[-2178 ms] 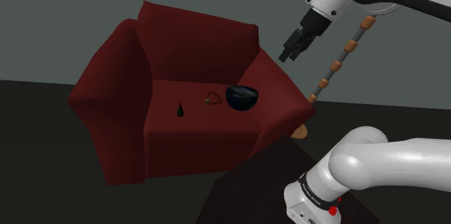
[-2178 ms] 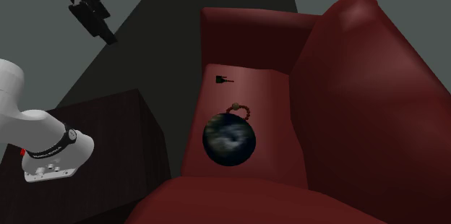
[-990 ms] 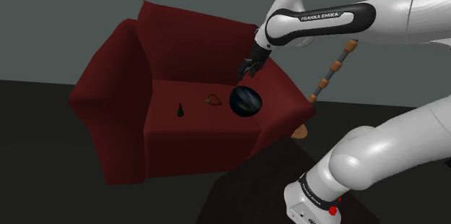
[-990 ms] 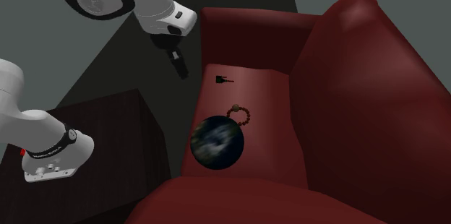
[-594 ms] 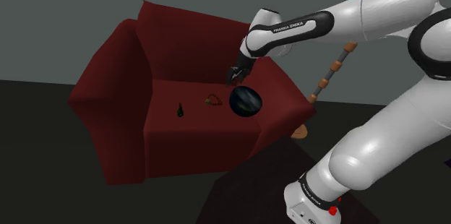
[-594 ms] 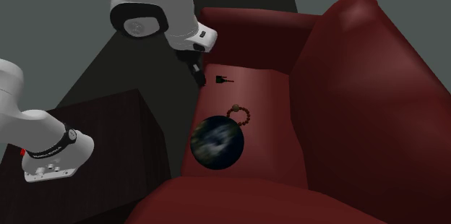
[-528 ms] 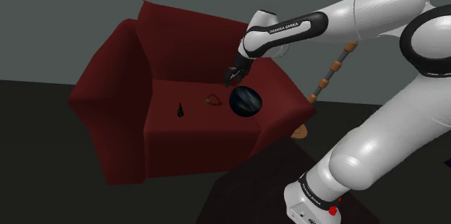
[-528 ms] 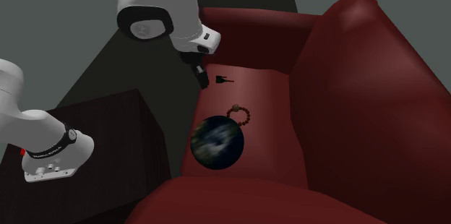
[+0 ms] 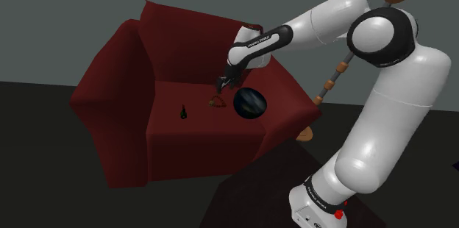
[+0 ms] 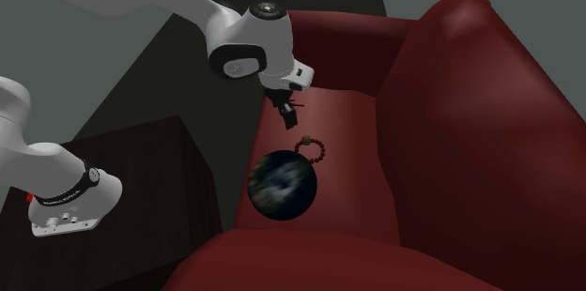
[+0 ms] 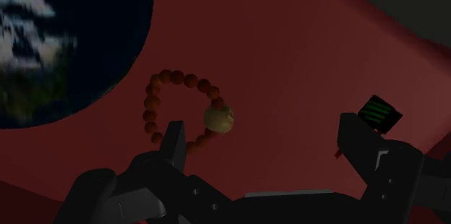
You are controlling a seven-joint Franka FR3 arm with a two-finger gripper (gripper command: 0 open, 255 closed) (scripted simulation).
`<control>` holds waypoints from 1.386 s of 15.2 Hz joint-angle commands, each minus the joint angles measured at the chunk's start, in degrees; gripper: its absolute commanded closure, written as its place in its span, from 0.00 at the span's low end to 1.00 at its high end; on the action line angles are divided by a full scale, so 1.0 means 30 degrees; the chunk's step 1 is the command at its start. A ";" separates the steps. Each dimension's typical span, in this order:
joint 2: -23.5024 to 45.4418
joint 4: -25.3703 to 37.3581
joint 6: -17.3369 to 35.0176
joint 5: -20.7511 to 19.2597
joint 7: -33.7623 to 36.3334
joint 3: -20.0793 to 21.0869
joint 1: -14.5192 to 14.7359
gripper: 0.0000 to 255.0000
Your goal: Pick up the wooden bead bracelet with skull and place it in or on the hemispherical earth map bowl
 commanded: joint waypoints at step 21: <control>0.9589 0.7273 0.1888 -0.0370 0.0288 -0.0121 0.0066 0.00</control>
